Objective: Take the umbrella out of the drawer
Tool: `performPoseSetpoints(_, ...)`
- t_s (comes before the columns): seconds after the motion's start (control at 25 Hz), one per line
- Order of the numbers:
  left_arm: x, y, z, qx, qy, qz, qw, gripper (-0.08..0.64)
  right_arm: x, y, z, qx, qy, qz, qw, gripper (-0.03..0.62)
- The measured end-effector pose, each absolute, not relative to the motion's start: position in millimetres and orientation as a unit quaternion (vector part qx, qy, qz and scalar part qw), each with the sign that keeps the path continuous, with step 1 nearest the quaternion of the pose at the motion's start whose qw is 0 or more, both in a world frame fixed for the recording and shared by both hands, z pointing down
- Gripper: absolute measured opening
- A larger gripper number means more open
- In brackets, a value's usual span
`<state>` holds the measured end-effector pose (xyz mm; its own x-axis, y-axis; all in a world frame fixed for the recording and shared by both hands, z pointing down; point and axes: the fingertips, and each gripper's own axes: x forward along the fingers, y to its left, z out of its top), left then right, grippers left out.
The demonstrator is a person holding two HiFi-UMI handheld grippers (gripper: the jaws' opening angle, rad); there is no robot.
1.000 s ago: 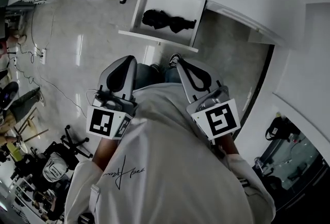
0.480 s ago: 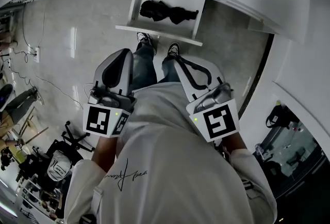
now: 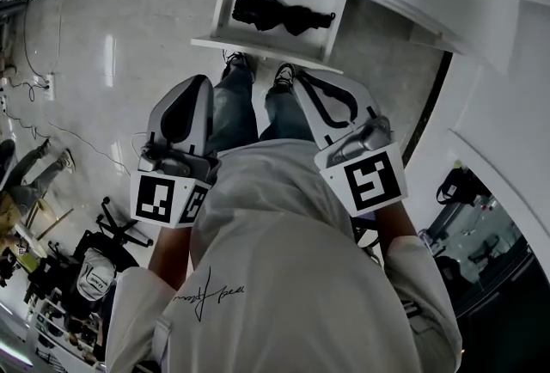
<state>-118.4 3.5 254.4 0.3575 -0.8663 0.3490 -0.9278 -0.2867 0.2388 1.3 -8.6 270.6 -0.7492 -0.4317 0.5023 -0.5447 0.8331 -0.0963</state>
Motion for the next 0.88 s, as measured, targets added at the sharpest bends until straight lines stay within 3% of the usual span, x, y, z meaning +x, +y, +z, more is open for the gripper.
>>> performPoseSetpoints(0.88,-119,-24,296,0.805,-0.535,0.086,0.244,0.015,-20,-40,342,0.244,-0.915,0.128,0.296,0.026)
